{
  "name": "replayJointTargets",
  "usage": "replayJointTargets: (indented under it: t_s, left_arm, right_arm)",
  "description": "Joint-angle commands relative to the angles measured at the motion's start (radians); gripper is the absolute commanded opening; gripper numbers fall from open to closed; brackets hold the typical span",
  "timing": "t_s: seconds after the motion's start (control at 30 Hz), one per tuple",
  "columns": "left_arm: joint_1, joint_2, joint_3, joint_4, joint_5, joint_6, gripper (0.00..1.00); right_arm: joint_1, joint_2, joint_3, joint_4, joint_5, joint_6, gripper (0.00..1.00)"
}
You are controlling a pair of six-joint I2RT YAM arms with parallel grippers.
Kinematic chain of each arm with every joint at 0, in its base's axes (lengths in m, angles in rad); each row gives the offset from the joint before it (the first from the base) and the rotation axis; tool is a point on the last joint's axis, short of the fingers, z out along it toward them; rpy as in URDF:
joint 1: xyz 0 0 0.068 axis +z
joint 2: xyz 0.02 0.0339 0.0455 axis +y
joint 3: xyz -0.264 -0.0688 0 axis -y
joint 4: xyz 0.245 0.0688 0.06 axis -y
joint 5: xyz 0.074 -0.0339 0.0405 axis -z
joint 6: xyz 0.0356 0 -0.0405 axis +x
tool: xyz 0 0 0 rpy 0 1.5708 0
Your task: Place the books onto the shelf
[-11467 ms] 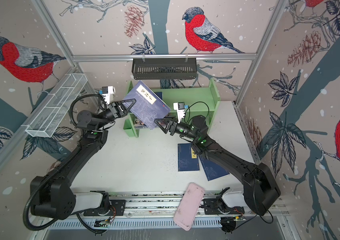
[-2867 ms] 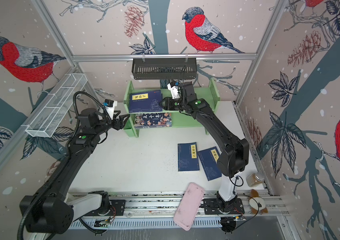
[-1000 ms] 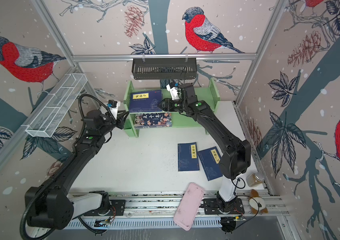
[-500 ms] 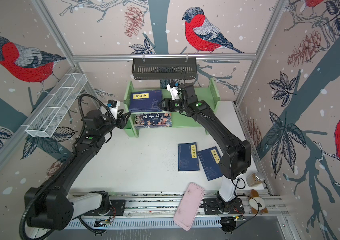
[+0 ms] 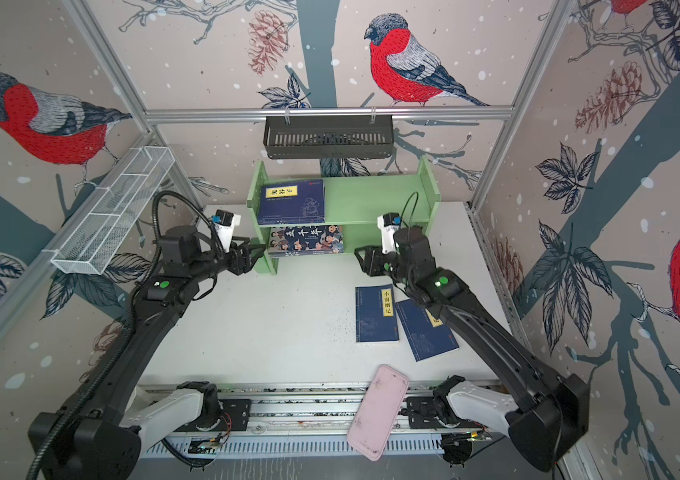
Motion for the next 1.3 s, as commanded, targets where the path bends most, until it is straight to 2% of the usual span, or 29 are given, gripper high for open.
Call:
replayJointTargets:
  t_s: [0.0,0.07,0.13,0.3,0.47,1.1,1.27]
  left_arm:
    - [0.003,-0.011,-0.060,-0.009,0.139,-0.103,0.65]
    - [0.003,-0.019,-0.094,0.019,0.180,-0.126,0.66]
    - [0.003,-0.021,-0.130,0.048,0.248,-0.148,0.68]
    - [0.003,-0.008,-0.250,0.211,0.375,-0.250,0.73]
    - [0.003,-0.014,-0.300,0.242,0.365,-0.257,0.79]
    - [0.014,-0.014,-0.361,0.259,0.358,-0.236,0.91]
    - [0.026,-0.022,-0.364,0.245,0.363,-0.213,0.92]
  right_arm:
    - [0.006,-0.065,-0.145,0.063,0.111,0.103,0.54]
    - [0.020,-0.087,-0.216,0.067,0.152,0.134,0.55]
    - [0.009,-0.079,-0.280,0.099,0.132,0.150,0.59]
    - [-0.023,0.059,-0.315,0.112,0.106,0.155,0.61]
    - [-0.049,0.110,-0.323,0.113,0.124,0.126,0.61]
    - [-0.192,-0.037,-0.458,0.206,0.039,0.133,0.65]
    - [-0.225,-0.030,-0.460,0.178,0.012,0.117,0.65]
